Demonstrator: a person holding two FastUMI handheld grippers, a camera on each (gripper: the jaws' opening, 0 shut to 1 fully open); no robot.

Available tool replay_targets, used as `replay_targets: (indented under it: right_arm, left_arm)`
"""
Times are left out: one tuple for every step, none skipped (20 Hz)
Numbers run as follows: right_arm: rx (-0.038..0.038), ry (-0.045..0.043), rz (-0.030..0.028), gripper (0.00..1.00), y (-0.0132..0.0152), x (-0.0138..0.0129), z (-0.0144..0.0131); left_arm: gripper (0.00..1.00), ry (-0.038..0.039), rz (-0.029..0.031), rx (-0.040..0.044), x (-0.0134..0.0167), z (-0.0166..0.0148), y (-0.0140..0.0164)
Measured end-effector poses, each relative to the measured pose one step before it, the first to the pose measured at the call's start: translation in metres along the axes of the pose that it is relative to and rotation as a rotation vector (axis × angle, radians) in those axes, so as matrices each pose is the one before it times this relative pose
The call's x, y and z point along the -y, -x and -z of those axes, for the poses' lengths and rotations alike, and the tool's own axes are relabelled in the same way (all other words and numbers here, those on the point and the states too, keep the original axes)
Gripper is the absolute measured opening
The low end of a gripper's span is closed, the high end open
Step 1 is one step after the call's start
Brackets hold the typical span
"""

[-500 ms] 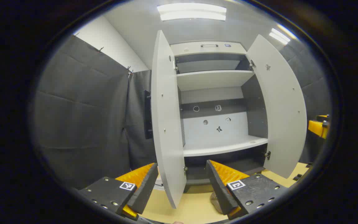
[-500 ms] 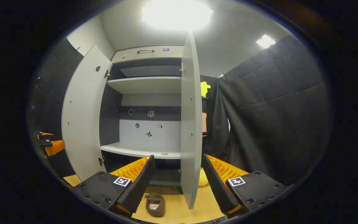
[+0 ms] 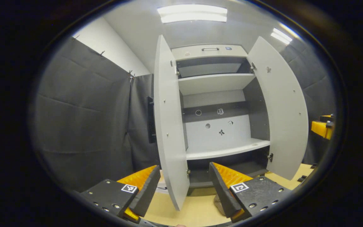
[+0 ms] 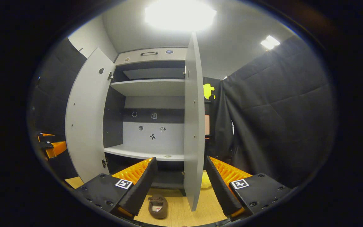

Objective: Grab one shoe with the right hand and put it into the shoe cabinet, grab the other shoe with the left hand and put it into the shoe cabinet; then close the right door with the right hand and the left door with the left hand.

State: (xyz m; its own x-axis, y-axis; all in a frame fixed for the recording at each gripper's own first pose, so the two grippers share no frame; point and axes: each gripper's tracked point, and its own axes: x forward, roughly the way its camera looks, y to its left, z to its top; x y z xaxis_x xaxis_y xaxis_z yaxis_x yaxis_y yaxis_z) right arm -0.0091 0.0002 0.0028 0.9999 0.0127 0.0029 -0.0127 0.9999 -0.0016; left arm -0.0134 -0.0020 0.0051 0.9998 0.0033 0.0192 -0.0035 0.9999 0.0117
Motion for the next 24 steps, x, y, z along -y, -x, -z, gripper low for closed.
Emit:
replay_targets:
  right_arm:
    - [-0.00091,-0.00003,-0.00147,0.98,0.00035,-0.00012,0.0004]
    - [-0.0004,-0.00088,-0.0025,0.97,0.00026,0.00002,0.0003]
    - [-0.00043,-0.00025,-0.00282,0.96,0.00009,0.00007,0.00065]
    - [0.00045,0.00006,-0.002,0.98,-0.0005,0.00011,-0.00016]
    - [0.00015,-0.00027,-0.00344,0.97,-0.00054,0.00084,0.00099]
    - [0.00046,0.00125,-0.00419,0.97,-0.00101,-0.00065,0.00034]
    - [-0.00118,0.00368,-0.00475,0.97,-0.00185,-0.00023,0.00166]
    - [-0.00509,0.00439,-0.00699,0.97,-0.00229,-0.00076,0.00251]
    - [-0.0074,0.00337,-0.01082,0.97,-0.00242,-0.00207,0.00381]
    - [-0.0099,0.00177,-0.01592,0.97,-0.00336,-0.00302,0.00381]
    - [-0.01274,-0.00029,-0.02536,0.97,-0.00342,-0.0055,0.00539]
    - [-0.00982,-0.00158,-0.02255,0.97,-0.003,-0.00477,0.00466]
    - [-0.01288,0.00045,-0.02426,0.97,-0.0044,-0.00458,0.00613]
    - [-0.01528,-0.00061,-0.02631,0.97,-0.00487,-0.0063,0.007]
    - [-0.01854,-0.00346,-0.02885,0.98,-0.00394,-0.00645,0.00803]
    - [-0.01606,-0.00459,-0.02745,0.97,-0.00484,-0.00686,0.00735]
    - [-0.01777,-0.00264,-0.02251,0.97,-0.00467,-0.00481,0.00834]
    - [-0.02205,-0.00172,-0.01836,0.96,-0.00469,-0.00549,0.00869]
    - [-0.01855,-0.0016,-0.01893,0.96,-0.00406,-0.00661,0.00704]
    - [-0.01327,-0.00012,-0.01865,0.97,-0.00543,-0.00658,0.00681]
    - [-0.01625,0.00352,-0.0163,0.98,-0.00662,-0.00608,0.00752]
    - [-0.02164,0.00699,-0.01248,0.98,-0.00732,-0.00574,0.00908]
    - [-0.02462,0.00521,-0.01104,0.98,-0.00695,-0.00465,0.00935]
    - [-0.02766,0.00101,-0.00996,0.98,-0.00754,-0.00478,0.00937]
  left_arm:
    - [0.96,0.00085,-0.00001,-0.00014,0.00088,-0.00052,-0.00035]
    - [0.96,-0.00045,-0.00085,0.0004,0.00025,0.00073,0.00186]
    - [0.96,-0.00163,-0.00143,0.00014,0.00052,-0.00068,0.00062]
    - [0.96,-0.00149,-0.00106,-0.00019,0.00098,0.00118,0.0007]
    - [0.97,-0.00043,-0.00064,-0.00066,0.00109,-0.00038,0.00044]
    - [0.9,0.00011,-0.00114,0.00007,0.00137,0.00115,0.00032]
    - [0.9,-0.00104,-0.0005,-0.00052,0.00152,-0.00051,0.00001]
    - [0.9,-0.00289,-0.00407,0.0012,0.00141,0.00031,0.00027]
    - [0.9,-0.0029,-0.00839,0.00746,0.00104,-0.00274,0.00033]
    - [0.9,-0.00158,-0.00759,0.01032,0.00165,-0.00265,0.0]
    - [0.91,0.00013,-0.00559,0.00856,0.0027,-0.00284,0.00026]
    - [0.91,0.00045,-0.00601,0.00042,0.00304,0.00063,0.00072]
    - [0.91,-0.00133,-0.00797,-0.00687,0.00315,0.00093,0.00071]
    - [0.91,-0.00184,-0.00878,-0.00756,0.00215,0.00279,0.00013]
    - [0.91,-0.00247,-0.01053,-0.00736,0.00165,0.00152,0.00087]
    - [0.91,-0.00275,-0.01064,-0.0023,0.00183,0.00274,0.00379]
    - [0.91,-0.00209,-0.00779,-0.0017,0.0014,0.00216,0.0039]
    - [0.91,-0.00308,-0.0066,-0.00716,0.00055,0.00247,0.00477]
    - [0.91,-0.00275,-0.00482,-0.00558,0.00024,0.00169,0.00349]
    - [0.9,-0.00208,-0.00419,-0.00333,0.00018,0.00123,0.00199]
    - [0.91,-0.00179,-0.00685,-0.00496,-0.00121,0.00114,0.00031]
    - [0.91,0.00009,-0.00653,-0.00258,-0.00149,0.00052,-0.00225]
    - [0.91,0.00203,-0.00412,0.00111,-0.00063,0.00059,-0.00259]
    - [0.9,0.00211,-0.00203,0.00137,-0.00068,0.00047,-0.00182]
